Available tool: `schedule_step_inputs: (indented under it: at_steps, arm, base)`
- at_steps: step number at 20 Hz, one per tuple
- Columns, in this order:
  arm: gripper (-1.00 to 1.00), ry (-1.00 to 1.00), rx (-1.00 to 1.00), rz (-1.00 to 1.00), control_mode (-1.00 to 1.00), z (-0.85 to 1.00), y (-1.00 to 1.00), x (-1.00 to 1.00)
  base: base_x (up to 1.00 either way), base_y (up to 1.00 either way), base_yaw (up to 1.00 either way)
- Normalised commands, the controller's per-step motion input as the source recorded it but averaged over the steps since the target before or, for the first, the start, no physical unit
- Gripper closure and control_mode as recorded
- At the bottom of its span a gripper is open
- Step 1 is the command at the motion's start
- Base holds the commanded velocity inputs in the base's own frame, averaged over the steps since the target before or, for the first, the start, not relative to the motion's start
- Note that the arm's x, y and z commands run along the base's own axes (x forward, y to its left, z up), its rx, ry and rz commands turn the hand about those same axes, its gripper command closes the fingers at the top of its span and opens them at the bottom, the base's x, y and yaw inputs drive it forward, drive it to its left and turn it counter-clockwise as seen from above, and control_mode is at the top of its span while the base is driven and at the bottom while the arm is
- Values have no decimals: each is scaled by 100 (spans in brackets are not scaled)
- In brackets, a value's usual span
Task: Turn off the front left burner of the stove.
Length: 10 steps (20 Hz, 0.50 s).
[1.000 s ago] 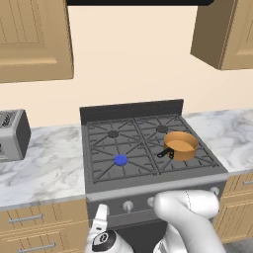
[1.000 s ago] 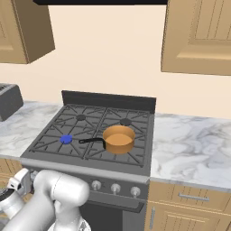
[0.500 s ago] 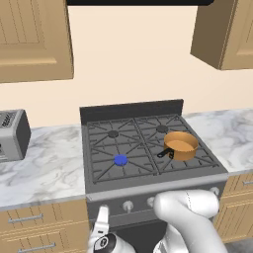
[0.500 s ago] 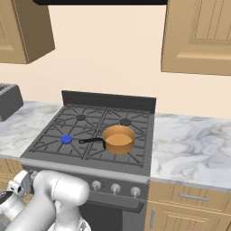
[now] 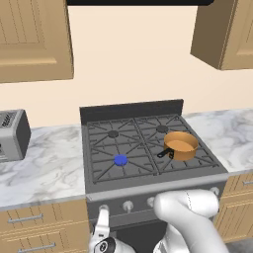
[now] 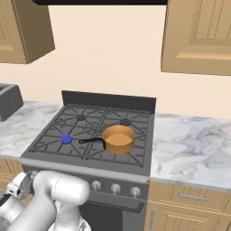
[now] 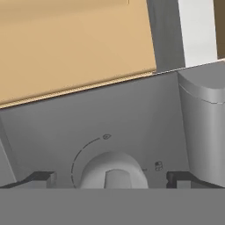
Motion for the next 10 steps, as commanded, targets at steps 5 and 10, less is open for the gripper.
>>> schedule_step_inputs:
  at_steps: [5, 10]
  arm:
    - [-100, 0, 0, 0, -100, 0, 0, -14]
    - [-100, 0, 0, 0, -100, 0, -2, -4]
  base:
    - [0, 0, 0]
    - [0, 0, 0]
